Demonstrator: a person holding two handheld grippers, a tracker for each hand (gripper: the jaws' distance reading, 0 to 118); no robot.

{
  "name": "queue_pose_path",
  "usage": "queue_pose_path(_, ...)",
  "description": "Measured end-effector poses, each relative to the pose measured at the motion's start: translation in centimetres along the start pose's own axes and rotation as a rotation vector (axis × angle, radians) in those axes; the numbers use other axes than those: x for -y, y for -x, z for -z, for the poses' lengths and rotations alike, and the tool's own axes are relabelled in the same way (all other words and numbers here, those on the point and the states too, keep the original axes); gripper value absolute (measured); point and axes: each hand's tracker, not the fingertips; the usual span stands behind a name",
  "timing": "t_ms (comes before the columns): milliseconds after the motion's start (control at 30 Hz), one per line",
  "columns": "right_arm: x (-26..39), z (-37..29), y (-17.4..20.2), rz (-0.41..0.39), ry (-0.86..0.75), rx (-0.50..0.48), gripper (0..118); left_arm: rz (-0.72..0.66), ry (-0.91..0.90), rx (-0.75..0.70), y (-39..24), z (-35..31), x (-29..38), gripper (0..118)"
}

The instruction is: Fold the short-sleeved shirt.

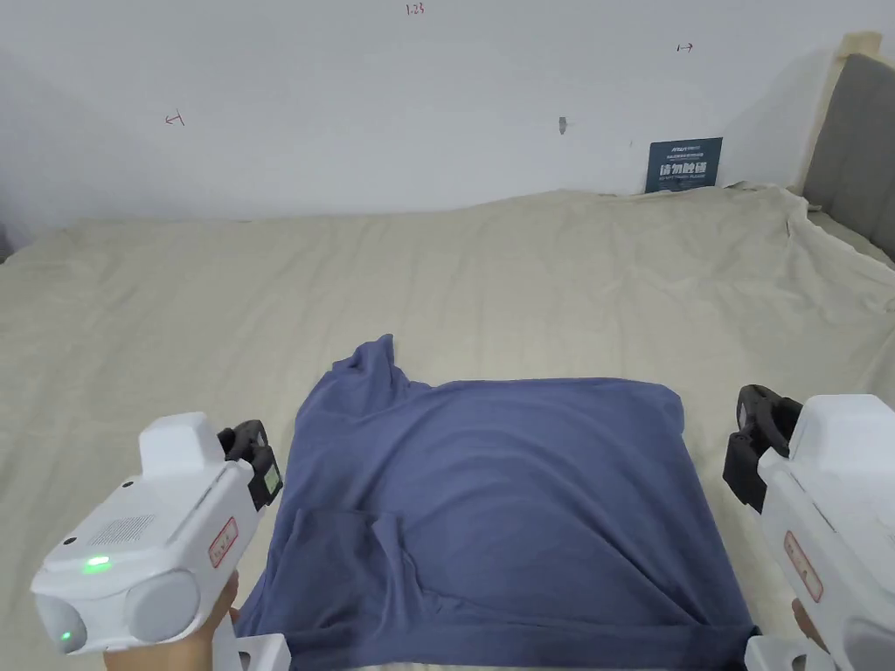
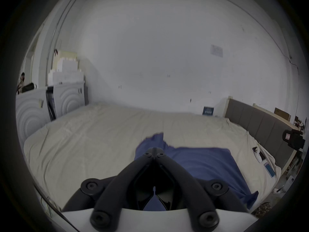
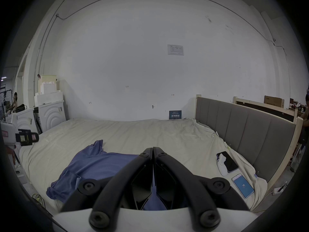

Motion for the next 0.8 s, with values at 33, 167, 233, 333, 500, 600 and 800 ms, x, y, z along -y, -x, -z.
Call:
queue_pose_path(33,0.1,0.0,0.0,0.0,0.003,-0.001,0,-0.014,0.053,-0.007,0.3,0.6,0.3,0)
queue_pose_path(167,0.7,0.3,-0.2,0.007,0.025,-0.012,0,-0.052,0.297,-0.011,1.6,2.4,2.5,7)
queue_pose_path(233,1.2,0.3,-0.2,0.013,0.038,-0.011,0,-0.077,0.386,-0.018,2.3,2.9,4.5,28)
queue_pose_path(333,1.7,0.5,-0.2,0.025,0.061,-0.012,0,-0.084,0.459,-0.042,3.3,3.3,7.7,76)
queue_pose_path(500,2.4,0.6,-0.1,0.029,0.092,-0.009,0,-0.043,0.568,-0.083,4.7,3.7,12.0,93)
queue_pose_path(600,2.7,0.9,-0.2,0.038,0.114,-0.012,0,-0.02,0.599,-0.122,5.4,4.0,13.9,93)
queue_pose_path(800,3.2,0.9,-0.6,0.043,0.13,-0.004,0,0.014,0.643,-0.127,5.5,4.9,16.4,74)
